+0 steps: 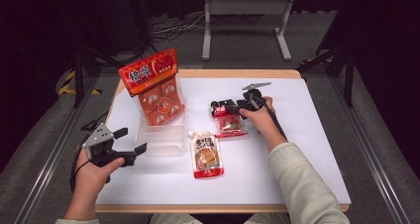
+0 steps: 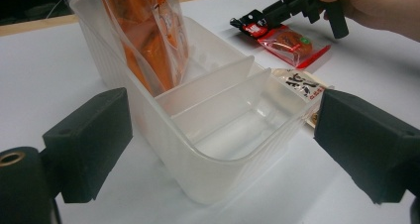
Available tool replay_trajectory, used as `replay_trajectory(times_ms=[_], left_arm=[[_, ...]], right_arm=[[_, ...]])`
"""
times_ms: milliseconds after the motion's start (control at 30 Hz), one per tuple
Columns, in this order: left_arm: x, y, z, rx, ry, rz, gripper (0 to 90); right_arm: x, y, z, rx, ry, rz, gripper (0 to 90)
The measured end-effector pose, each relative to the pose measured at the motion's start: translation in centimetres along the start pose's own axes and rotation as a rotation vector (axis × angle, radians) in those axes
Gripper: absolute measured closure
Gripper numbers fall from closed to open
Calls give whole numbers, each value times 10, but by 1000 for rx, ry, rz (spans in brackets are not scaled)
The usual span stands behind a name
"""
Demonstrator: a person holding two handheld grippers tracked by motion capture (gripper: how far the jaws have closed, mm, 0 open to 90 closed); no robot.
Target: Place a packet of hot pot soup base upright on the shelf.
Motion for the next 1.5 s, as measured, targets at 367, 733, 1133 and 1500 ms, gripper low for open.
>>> replay_trajectory(times_ms=[367, 733, 1133, 1500], left_arm=[[0, -2, 0, -2, 0, -7, 89], [0, -2, 1, -8, -1, -9, 90], [0, -3, 1, -15, 4, -7, 91], [3, -6, 2, -15, -6, -8, 91]], right_arm=[[-2, -7, -5, -2, 28, -29, 395], [-3, -5, -7, -82, 103, -46, 665], [-1, 0, -17, -106, 177, -69, 889], [3, 33, -15, -64, 129, 30, 895]])
Point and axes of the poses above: each handheld gripper's, and its own axes: y roughly backward along the jaws, x roughly out of its top, z roughly to its right, the point moved 3 cm from there along -y, roughly forward along the jaws, and after that the axes turned 11 degrees about -z, right-handed, at the moved point
